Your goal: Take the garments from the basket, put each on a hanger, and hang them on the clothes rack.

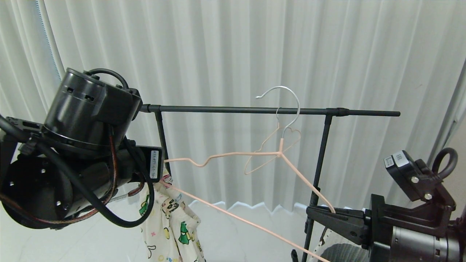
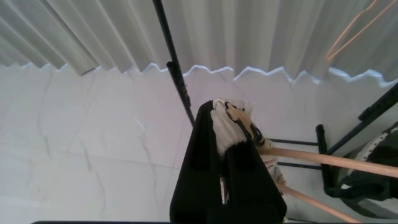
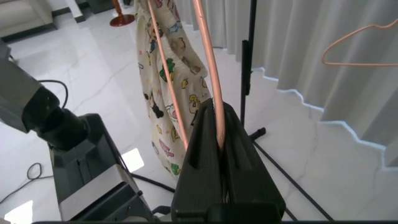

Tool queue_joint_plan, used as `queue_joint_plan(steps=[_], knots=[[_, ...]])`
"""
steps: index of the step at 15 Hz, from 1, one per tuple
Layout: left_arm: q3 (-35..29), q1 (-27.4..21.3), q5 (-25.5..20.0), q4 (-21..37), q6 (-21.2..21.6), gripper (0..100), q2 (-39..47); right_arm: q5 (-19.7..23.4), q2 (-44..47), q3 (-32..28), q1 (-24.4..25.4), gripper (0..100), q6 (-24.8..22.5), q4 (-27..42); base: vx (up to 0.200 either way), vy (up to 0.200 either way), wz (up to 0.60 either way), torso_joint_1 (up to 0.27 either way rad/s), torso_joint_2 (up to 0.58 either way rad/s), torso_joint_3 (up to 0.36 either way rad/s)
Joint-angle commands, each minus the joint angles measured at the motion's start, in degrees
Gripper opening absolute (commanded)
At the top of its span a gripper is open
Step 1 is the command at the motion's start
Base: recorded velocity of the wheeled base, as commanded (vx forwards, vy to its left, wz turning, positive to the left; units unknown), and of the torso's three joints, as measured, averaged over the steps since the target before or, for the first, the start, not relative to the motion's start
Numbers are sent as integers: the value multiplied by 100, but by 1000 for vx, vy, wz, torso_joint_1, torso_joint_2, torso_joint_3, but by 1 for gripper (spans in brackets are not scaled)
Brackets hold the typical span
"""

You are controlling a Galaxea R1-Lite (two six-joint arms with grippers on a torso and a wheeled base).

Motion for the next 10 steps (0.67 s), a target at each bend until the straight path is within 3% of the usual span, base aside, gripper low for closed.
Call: queue_joint_plan(steps=[1,7,10], knots=[[-19,-156,2,8,-142,0,35,3,109,-56,38,0,-3,-3,0,0,0,0,0,0],[-19,-350,20,8,-309,0,18,-375,697,-311,99,0,-3,-64,0,0,0,0,0,0],[-107,-481,20,8,-467,0,35,-515,1023,-337,354,0,24,-442,0,0,0,0,0,0]])
